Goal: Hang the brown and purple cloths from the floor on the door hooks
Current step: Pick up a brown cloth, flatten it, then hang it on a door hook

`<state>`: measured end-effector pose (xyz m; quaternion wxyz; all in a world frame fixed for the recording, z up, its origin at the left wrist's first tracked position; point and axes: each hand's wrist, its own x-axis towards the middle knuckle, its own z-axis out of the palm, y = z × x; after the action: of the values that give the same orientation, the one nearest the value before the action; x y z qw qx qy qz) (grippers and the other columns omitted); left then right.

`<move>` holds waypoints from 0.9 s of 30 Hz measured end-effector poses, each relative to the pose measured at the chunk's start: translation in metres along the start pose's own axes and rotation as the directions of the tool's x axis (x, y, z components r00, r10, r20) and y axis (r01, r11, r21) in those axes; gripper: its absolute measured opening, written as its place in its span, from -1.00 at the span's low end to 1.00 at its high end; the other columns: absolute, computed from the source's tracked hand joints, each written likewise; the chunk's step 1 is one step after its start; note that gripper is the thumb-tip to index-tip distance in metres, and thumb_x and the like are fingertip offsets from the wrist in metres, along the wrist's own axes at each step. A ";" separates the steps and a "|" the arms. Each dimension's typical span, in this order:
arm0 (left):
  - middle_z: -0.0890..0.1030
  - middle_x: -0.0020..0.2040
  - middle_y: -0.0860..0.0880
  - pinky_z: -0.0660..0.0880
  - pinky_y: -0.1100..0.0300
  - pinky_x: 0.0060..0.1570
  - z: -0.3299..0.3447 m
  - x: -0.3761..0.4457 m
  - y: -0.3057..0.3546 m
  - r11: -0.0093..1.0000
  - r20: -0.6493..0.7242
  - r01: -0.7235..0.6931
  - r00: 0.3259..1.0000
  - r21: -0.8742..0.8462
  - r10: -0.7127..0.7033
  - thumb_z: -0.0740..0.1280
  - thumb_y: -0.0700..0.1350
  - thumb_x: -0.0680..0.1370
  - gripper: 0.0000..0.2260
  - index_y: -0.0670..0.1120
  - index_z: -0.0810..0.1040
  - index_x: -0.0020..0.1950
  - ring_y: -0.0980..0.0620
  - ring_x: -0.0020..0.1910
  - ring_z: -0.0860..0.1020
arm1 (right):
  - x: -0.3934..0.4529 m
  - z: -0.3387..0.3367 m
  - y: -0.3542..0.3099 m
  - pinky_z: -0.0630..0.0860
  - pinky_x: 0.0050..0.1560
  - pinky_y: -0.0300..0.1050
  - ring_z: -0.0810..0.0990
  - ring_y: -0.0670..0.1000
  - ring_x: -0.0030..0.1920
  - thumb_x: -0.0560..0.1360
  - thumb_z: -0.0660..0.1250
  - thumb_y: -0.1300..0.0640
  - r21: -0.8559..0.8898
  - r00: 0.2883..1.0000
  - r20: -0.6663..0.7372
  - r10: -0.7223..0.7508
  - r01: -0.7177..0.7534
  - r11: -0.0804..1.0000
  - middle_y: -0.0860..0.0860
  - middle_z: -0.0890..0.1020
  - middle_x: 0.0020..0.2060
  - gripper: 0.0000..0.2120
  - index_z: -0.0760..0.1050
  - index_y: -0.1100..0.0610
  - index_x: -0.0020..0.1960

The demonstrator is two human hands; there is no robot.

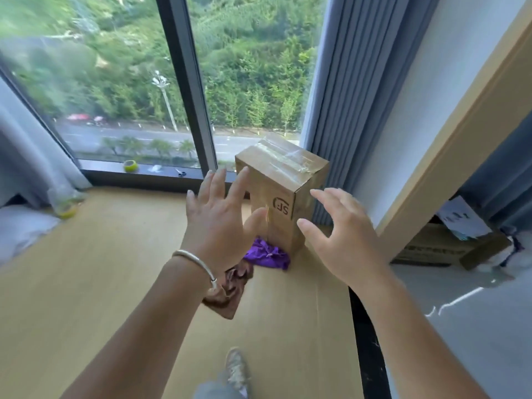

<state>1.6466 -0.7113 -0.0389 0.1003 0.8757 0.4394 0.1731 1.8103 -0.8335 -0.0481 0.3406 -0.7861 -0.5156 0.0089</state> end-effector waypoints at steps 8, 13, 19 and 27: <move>-0.03 0.57 -0.05 -0.10 -0.17 0.45 0.043 0.059 -0.105 0.980 0.080 0.197 0.977 0.027 -0.198 0.13 0.22 0.57 -0.37 0.14 -0.09 0.55 -0.03 0.54 -0.11 | 0.082 0.101 0.004 0.26 0.42 0.12 0.28 -0.10 0.37 0.50 0.33 -0.10 -0.023 0.982 0.190 -0.012 0.017 1.000 -0.06 0.42 0.34 -0.53 0.40 -0.06 0.39; -0.01 0.56 -0.06 -0.09 -0.16 0.46 0.080 0.115 -0.160 0.968 0.158 0.250 0.956 0.010 -0.248 0.12 0.22 0.57 -0.37 0.13 -0.09 0.55 -0.05 0.54 -0.08 | 0.135 0.167 0.006 0.29 0.40 0.05 0.31 -0.07 0.37 0.50 0.34 -0.07 -0.055 0.954 0.300 0.023 -0.007 0.998 -0.04 0.43 0.34 -0.53 0.41 -0.03 0.39; 0.05 0.55 -0.09 0.00 -0.16 0.47 0.129 0.151 -0.240 0.935 0.213 0.354 0.912 0.018 -0.350 0.15 0.19 0.57 -0.37 0.09 -0.03 0.55 -0.07 0.52 0.01 | 0.172 0.249 0.010 0.26 0.42 -0.01 0.33 -0.08 0.35 0.50 0.36 -0.06 -0.060 0.908 0.420 0.014 0.012 0.998 -0.05 0.46 0.31 -0.54 0.43 -0.01 0.37; 0.08 0.55 -0.08 0.04 -0.08 0.47 0.226 0.136 -0.328 0.860 0.388 0.502 0.777 0.094 -0.496 0.16 0.19 0.57 -0.38 0.07 -0.01 0.55 -0.06 0.53 0.01 | 0.189 0.379 0.027 0.35 0.35 0.10 0.41 0.05 0.33 0.44 0.45 0.16 0.069 0.837 0.541 -0.082 0.052 0.996 0.01 0.56 0.17 -0.67 0.57 0.12 0.20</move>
<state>1.5697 -0.4123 -0.3248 0.2360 0.7437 0.6243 -0.0387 1.7818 -0.4857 -0.2898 0.2006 -0.7238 -0.6178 0.2328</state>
